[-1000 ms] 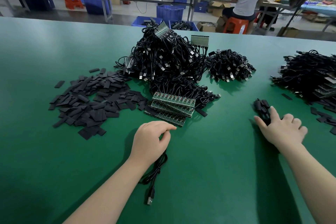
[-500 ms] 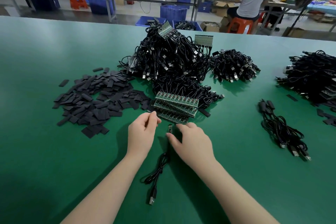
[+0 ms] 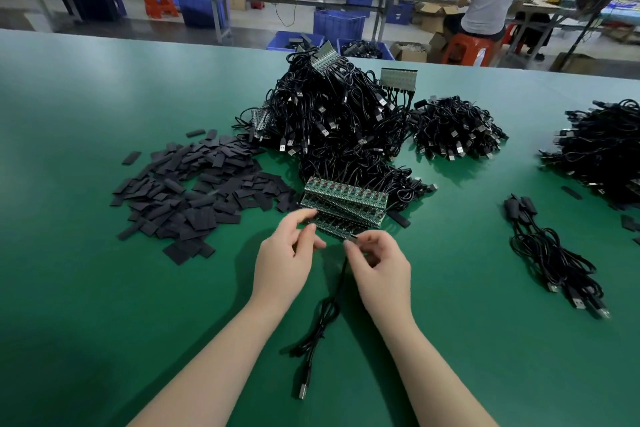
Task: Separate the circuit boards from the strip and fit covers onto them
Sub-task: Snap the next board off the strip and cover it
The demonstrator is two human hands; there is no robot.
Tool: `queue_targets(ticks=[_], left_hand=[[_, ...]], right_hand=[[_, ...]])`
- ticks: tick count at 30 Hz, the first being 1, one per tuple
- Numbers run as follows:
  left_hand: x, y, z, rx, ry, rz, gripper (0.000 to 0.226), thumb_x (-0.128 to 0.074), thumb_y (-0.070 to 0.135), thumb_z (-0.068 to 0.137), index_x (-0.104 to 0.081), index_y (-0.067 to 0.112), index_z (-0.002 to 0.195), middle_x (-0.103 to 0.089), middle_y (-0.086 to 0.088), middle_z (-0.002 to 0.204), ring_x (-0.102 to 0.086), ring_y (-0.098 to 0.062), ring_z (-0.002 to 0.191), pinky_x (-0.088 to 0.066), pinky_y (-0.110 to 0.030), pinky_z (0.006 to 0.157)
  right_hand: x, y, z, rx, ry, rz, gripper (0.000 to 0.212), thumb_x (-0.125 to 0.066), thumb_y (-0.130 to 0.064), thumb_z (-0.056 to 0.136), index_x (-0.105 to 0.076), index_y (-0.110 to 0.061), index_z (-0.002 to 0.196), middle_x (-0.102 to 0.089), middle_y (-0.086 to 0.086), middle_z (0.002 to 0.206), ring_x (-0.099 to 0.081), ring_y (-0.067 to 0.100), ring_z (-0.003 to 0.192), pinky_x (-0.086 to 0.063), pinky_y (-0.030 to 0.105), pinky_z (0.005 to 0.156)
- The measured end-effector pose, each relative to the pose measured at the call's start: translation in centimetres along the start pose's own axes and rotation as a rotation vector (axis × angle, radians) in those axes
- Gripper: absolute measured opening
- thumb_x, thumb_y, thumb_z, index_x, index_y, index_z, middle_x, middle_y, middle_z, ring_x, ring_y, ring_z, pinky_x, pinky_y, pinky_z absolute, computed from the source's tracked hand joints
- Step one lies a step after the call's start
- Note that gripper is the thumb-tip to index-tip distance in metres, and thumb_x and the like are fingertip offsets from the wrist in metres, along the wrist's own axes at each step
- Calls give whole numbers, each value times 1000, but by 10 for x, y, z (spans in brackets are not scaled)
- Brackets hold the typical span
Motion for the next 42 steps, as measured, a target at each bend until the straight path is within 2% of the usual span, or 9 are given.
queue_targets(ticks=[3, 6, 13, 20, 25, 31, 34, 38, 42], left_hand=[[25, 10, 21, -78, 111, 158, 36, -49, 12, 99, -56, 26, 131, -66, 19, 116, -62, 0, 84, -53, -23, 76], [56, -1, 69, -7, 155, 460, 42, -53, 10, 95, -56, 23, 135, -50, -1, 142, -47, -17, 129, -39, -49, 107], [102, -80, 140, 336, -216, 1125, 40, -37, 36, 103, -42, 20, 139, -43, -12, 144, -45, -39, 126, -39, -50, 98], [98, -108, 147, 281, -427, 1221, 47, -26, 37, 105, -24, 39, 153, -25, -2, 160, -39, -31, 137, -40, -44, 100], [100, -99, 151, 226, -288, 1174, 40, -36, 31, 103, -50, 30, 141, -51, 0, 144, -50, -25, 129, -45, -37, 91], [121, -49, 146, 10, 117, 1006, 41, -47, 46, 100, -77, 18, 97, -73, -7, 80, -66, -31, 79, -45, -36, 74], [125, -18, 130, -86, 245, 671, 28, -56, 37, 97, -76, 19, 104, -76, -5, 97, -68, -28, 90, -48, -34, 74], [81, 34, 89, -287, 107, 453, 18, -66, 26, 92, -75, 27, 107, -74, 8, 101, -69, -14, 87, -54, -29, 74], [28, 41, 38, -184, -83, 227, 35, -69, 36, 88, -61, 43, 122, -69, 22, 92, -63, -9, 56, -55, -22, 59]], right_hand=[[10, 8, 3, -63, 64, 111, 20, -73, -17, 88, -57, -29, 85, -68, -7, 81, -66, 4, 70, -47, 11, 64], [8, 15, 5, -114, 41, 169, 21, -72, -17, 89, -54, -29, 93, -68, 2, 86, -71, 14, 72, -57, 33, 70], [6, 11, 5, -73, 42, 110, 23, -68, -17, 92, -49, -27, 84, -68, 1, 91, -71, 7, 70, -55, 24, 68], [2, 10, 5, -74, 17, 85, 23, -69, -19, 91, -50, -29, 83, -68, 2, 90, -70, 16, 75, -51, 21, 67], [1, 8, 6, -54, 19, 71, 22, -70, -19, 90, -51, -28, 83, -67, -2, 88, -69, 12, 75, -50, 15, 65], [1, 7, 6, -46, 23, 77, 22, -71, -19, 89, -52, -28, 83, -67, -6, 86, -69, 10, 74, -49, 13, 64], [2, 7, 6, -42, 19, 85, 22, -71, -18, 89, -52, -27, 84, -66, -5, 87, -69, 10, 74, -50, 14, 64], [3, 6, 6, -29, 14, 74, 22, -71, -17, 89, -51, -25, 83, -63, -3, 86, -69, 15, 75, -51, 20, 64], [3, 7, 7, -23, 15, 101, 23, -72, -18, 88, -55, -33, 88, -62, -6, 83, -67, 19, 73, -52, 24, 63]])
Point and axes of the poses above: each hand's wrist, its own z-axis towards the middle knuckle, its own x-axis out of the back of the hand, y = z × x, the point moved 10 cm from there along z, towards the middle knuckle
